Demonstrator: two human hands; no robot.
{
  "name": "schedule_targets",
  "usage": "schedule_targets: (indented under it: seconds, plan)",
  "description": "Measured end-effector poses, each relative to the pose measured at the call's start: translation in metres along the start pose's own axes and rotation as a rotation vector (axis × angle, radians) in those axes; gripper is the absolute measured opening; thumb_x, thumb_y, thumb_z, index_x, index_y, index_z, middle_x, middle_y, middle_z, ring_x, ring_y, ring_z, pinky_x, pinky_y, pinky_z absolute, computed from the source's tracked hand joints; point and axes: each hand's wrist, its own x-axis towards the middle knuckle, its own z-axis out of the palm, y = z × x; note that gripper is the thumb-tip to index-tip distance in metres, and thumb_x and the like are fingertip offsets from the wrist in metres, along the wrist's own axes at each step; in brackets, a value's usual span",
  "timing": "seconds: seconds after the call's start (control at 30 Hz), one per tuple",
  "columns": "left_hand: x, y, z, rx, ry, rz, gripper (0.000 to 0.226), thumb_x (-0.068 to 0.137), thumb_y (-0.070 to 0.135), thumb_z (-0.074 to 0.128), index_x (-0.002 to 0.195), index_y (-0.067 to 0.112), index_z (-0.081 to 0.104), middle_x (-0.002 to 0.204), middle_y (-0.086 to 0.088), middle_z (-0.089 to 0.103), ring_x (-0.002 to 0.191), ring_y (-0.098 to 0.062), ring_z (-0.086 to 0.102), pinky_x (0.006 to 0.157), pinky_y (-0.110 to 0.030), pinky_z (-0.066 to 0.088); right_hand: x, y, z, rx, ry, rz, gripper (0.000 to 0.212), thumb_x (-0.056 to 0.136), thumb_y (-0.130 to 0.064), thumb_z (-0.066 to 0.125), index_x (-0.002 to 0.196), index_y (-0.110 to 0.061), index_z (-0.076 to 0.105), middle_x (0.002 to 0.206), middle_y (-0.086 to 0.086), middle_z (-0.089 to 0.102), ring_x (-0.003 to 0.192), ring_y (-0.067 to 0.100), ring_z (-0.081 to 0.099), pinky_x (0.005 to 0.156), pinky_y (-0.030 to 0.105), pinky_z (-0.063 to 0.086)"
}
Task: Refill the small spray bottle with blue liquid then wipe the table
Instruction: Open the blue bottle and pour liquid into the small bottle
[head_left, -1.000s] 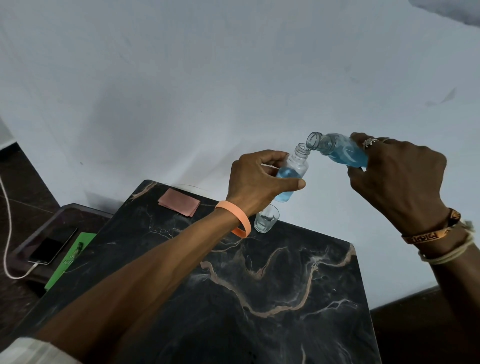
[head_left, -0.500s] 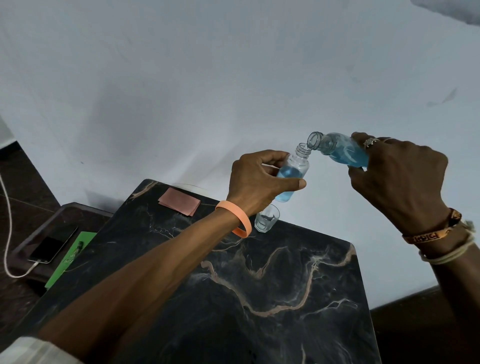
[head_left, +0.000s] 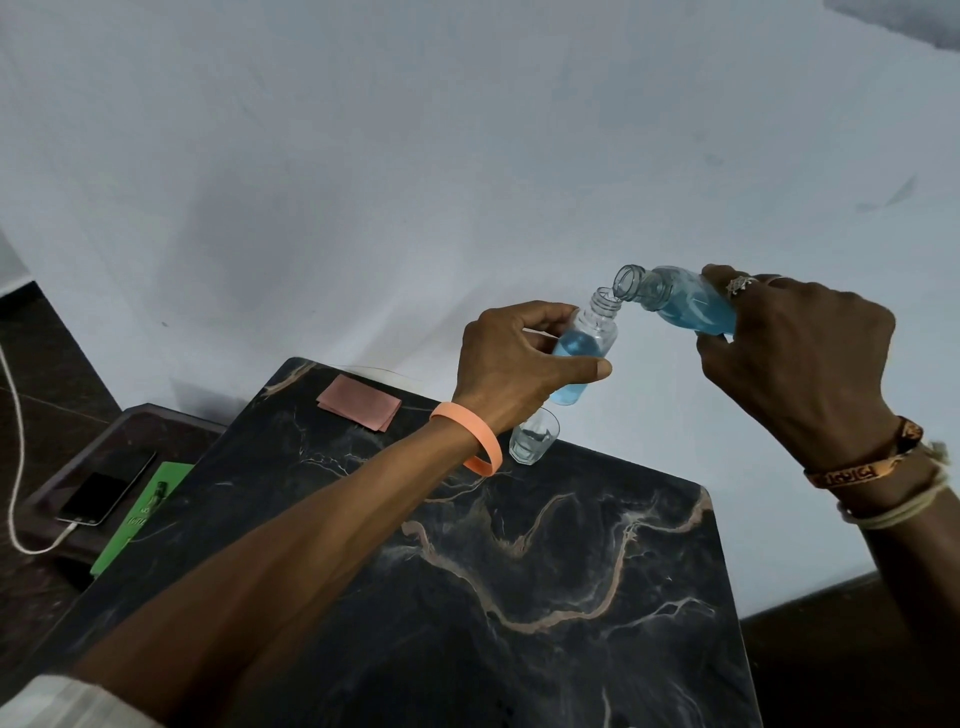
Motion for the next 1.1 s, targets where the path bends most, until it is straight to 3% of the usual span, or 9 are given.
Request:
schedule_targets:
  seconds: [0.57, 1.1]
  plan:
    - [-0.0011, 0.0017, -0.0017, 0.003, -0.006, 0.010, 0.054, 0.059, 0.029, 0.093, 0.108, 0.018, 0.074, 0.098, 0.007, 0.076, 0.081, -0.008, 0.073, 0.076, -0.033, 0.062, -0.0001, -0.0005, -0.0004, 0.011, 0.015, 0.001, 0.046, 0.080, -0.014, 0.070, 0.126, -0.011, 0.066, 0.090, 0.019, 0.072, 0.069, 0.043, 0.063, 0.059, 0.030, 0.026]
    - [-0.0009, 0.0002, -0.0018, -0.007, -0.009, 0.038, 0.047, 0.058, 0.032, 0.093, 0.100, 0.027, 0.075, 0.091, 0.014, 0.076, 0.077, -0.004, 0.072, 0.070, -0.024, 0.061, 0.0000, -0.0006, -0.0031, 0.000, 0.012, 0.005, 0.043, 0.077, -0.013, 0.072, 0.119, -0.012, 0.069, 0.081, 0.018, 0.071, 0.065, 0.043, 0.062, 0.057, 0.029, 0.023]
